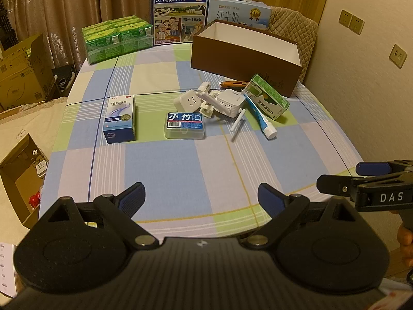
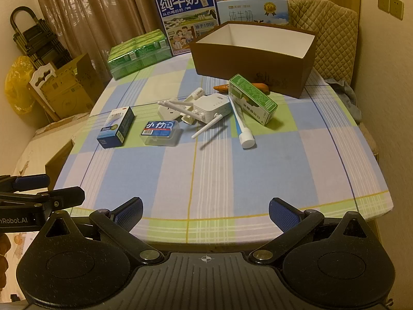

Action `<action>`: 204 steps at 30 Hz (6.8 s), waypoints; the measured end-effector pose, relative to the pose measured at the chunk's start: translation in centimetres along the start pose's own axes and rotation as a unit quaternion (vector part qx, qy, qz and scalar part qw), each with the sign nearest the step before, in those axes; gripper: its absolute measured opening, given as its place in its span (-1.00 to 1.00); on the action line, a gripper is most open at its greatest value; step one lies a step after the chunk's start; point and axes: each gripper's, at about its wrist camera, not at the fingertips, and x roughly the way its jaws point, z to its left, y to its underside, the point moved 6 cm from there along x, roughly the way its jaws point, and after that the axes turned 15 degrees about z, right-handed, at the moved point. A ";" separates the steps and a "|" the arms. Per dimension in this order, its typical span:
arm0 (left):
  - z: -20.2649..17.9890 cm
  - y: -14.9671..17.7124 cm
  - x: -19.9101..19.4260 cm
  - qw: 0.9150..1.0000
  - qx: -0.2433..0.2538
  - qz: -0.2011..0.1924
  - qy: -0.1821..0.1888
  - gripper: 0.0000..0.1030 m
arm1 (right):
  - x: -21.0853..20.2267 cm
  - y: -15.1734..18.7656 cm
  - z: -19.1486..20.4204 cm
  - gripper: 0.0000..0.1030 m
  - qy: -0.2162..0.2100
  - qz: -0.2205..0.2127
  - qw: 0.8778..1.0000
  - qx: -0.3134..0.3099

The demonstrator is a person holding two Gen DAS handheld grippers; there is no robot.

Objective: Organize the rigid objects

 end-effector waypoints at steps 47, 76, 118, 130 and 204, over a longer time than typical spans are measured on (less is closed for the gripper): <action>-0.6 -2.0 1.9 1.000 -0.002 0.012 -0.002 0.79 | 0.9 -1.3 -1.0 0.97 -0.002 0.012 1.000 -0.001; 1.9 -8.6 5.5 0.997 -0.058 0.032 -0.032 0.79 | 3.4 -9.7 -5.2 0.96 -0.005 -0.006 0.999 -0.031; 3.9 -12.8 16.1 0.986 -0.137 0.059 -0.079 0.79 | 18.8 -21.4 -10.4 -0.48 0.004 0.040 0.965 -0.261; 4.2 -15.8 21.1 0.995 -0.020 0.098 -0.027 0.79 | 15.0 -19.9 -13.2 -0.48 0.014 0.042 0.995 -0.093; -5.5 -47.5 28.1 0.989 0.149 0.019 0.002 0.63 | 13.2 -39.5 -19.6 -0.48 0.097 -0.051 0.987 0.121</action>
